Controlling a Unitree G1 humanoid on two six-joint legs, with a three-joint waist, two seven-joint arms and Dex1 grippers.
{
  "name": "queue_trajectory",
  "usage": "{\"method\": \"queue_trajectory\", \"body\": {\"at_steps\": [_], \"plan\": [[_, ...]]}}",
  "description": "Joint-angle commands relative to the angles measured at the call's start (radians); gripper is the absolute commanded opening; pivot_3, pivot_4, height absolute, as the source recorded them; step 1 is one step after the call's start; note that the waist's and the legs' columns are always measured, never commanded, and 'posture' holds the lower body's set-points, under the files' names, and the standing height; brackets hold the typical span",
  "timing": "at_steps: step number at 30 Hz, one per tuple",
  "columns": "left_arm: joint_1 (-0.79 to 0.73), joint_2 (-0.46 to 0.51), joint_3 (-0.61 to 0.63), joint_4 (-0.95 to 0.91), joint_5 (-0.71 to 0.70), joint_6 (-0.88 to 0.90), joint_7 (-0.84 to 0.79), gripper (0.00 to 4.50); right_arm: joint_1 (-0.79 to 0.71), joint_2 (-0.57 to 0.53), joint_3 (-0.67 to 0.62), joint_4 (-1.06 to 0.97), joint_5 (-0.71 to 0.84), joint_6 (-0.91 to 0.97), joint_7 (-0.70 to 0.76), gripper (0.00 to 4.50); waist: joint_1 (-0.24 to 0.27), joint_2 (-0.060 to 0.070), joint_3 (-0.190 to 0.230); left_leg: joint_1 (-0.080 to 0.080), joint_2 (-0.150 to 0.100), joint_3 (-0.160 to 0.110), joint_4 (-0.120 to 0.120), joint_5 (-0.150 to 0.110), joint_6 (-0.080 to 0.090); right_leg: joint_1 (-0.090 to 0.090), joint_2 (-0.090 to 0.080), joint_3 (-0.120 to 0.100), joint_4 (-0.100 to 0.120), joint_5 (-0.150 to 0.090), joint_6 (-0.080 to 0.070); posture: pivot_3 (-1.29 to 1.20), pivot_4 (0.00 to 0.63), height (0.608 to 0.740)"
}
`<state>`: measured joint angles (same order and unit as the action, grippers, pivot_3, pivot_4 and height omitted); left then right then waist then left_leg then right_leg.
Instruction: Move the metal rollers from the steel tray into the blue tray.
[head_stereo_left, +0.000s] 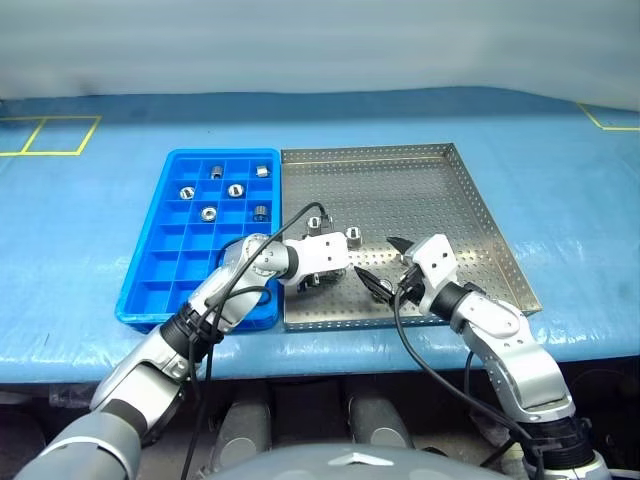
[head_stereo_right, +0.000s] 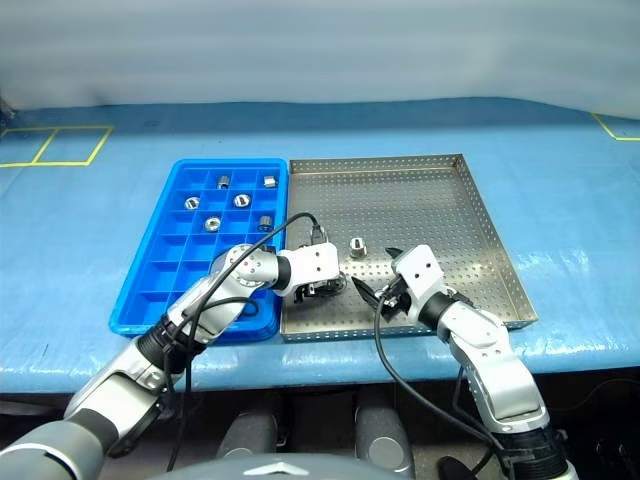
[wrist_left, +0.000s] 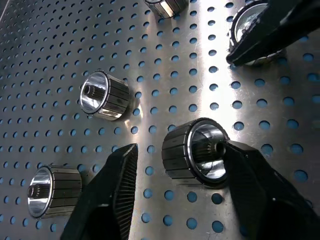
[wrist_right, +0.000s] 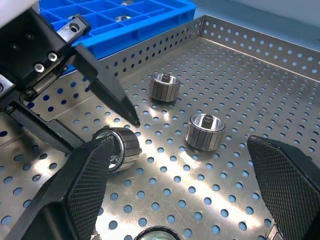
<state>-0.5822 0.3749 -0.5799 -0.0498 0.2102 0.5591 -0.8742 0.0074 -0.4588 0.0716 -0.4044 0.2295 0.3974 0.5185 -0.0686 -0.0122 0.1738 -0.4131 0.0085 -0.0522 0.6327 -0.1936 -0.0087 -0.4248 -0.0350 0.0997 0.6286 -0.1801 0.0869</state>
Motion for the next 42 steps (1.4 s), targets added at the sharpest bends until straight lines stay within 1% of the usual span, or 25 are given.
{"method": "queue_trajectory", "body": {"at_steps": [1,8,11,14,17,21,25,26,27,29,31,32,35,42], "plan": [[0.008,0.0,0.017,-0.035,-0.015,0.001,-0.005,2.03,-0.017,0.003,-0.012,-0.025,-0.003,-0.019,-0.002,4.5,0.0,0.0,0.0,0.0,0.0,0.0,0.0,0.0,0.0,0.0,0.0,0.0,0.0,0.0,0.0,-0.03,0.15,0.74],[0.016,-0.016,0.058,-0.041,-0.043,-0.002,0.024,2.03,-0.023,0.006,-0.01,-0.018,-0.01,-0.02,-0.002,4.5,0.001,0.0,0.0,0.0,0.0,0.0,0.0,0.0,0.0,0.0,0.0,0.0,0.0,0.0,0.0,-0.03,0.15,0.74],[0.016,-0.021,0.072,-0.049,-0.06,-0.002,0.025,1.41,-0.024,0.007,-0.01,-0.017,-0.011,-0.021,-0.002,4.5,0.001,0.0,0.0,0.0,0.0,0.0,0.0,0.0,0.0,0.0,0.0,0.0,0.0,0.0,0.0,-0.03,0.15,0.74],[0.015,-0.027,0.09,-0.067,-0.068,0.019,0.038,0.51,-0.023,0.008,-0.011,-0.017,-0.012,-0.021,-0.003,4.5,0.0,0.0,0.0,0.0,0.0,0.0,0.0,0.0,0.0,0.0,0.0,0.0,0.0,0.0,0.0,-0.03,0.15,0.74],[0.019,-0.029,0.117,-0.099,-0.096,0.044,0.045,0.51,-0.022,0.008,-0.011,-0.016,-0.014,-0.022,-0.003,4.5,0.001,0.0,0.0,0.0,0.0,0.0,0.0,0.0,0.0,0.0,0.0,0.0,0.0,0.0,0.0,-0.03,0.15,0.74],[0.027,-0.011,0.114,-0.107,-0.102,0.056,0.043,0.51,-0.024,0.008,-0.012,-0.012,-0.015,-0.024,0.0,4.5,0.0,0.0,0.0,0.0,0.0,0.0,0.0,0.0,0.0,0.0,0.0,0.0,0.0,0.0,0.0,-0.03,0.15,0.74],[0.031,-0.021,0.118,-0.092,-0.126,-0.013,0.047,0.51,-0.032,0.007,-0.008,-0.01,-0.018,-0.022,0.003,4.5,0.001,0.0,0.0,0.0,0.0,0.0,0.0,0.0,0.0,0.0,0.0,0.0,0.0,0.0,0.0,-0.03,0.15,0.74],[0.031,-0.021,0.115,-0.089,-0.123,-0.019,0.05,0.87,-0.034,0.006,-0.008,-0.011,-0.018,-0.021,0.004,4.5,0.001,0.0,0.0,0.0,0.0,0.0,0.0,0.0,0.0,0.0,0.0,0.0,0.0,0.0,0.0,-0.03,0.15,0.74],[0.031,-0.02,0.111,-0.086,-0.117,-0.023,0.053,1.08,-0.036,0.006,-0.008,-0.011,-0.018,-0.02,0.005,4.5,0.001,0.0,0.0,0.0,0.0,0.0,0.0,0.0,0.0,0.0,0.0,0.0,0.0,0.0,0.0,-0.03,0.15,0.74],[0.03,-0.021,0.102,-0.073,-0.102,-0.03,0.065,1.69,-0.036,0.004,-0.008,-0.012,-0.018,-0.02,0.007,4.5,0.001,0.0,0.0,0.0,0.0,0.0,0.0,0.0,0.0,0.0,0.0,0.0,0.0,0.0,0.0,-0.03,0.15,0.74],[0.026,-0.032,0.101,-0.054,-0.083,-0.016,0.095,2.35,-0.034,0.003,-0.01,-0.014,-0.019,-0.02,0.008,4.5,0.001,0.0,0.0,0.0,0.0,0.0,0.0,0.0,0.0,0.0,0.0,0.0,0.0,0.0,0.0,-0.03,0.15,0.74],[0.022,-0.041,0.103,-0.043,-0.074,-0.001,0.116,2.75,-0.034,0.002,-0.011,-0.015,-0.019,-0.019,0.009,4.5,0.001,0.0,0.0,0.0,0.0,0.0,0.0,0.0,0.0,0.0,0.0,0.0,0.0,0.0,0.0,-0.03,0.15,0.74],[0.016,-0.05,0.097,-0.016,-0.059,0.011,0.138,3.66,-0.031,0.002,-0.011,-0.017,-0.021,-0.018,0.008,4.5,0.001,0.0,0.0,0.0,0.0,0.0,0.0,0.0,0.0,0.0,0.0,0.0,0.0,0.0,0.0,-0.03,0.15,0.74],[0.031,-0.065,0.081,0.015,-0.068,0.023,0.12,3.66,-0.024,0.004,-0.011,-0.024,-0.021,-0.014,0.004,4.5,0.0,0.0,0.0,0.0,0.0,0.0,0.0,0.0,0.0,0.0,0.0,0.0,0.0,0.0,0.0,-0.04,0.15,0.74]]}}
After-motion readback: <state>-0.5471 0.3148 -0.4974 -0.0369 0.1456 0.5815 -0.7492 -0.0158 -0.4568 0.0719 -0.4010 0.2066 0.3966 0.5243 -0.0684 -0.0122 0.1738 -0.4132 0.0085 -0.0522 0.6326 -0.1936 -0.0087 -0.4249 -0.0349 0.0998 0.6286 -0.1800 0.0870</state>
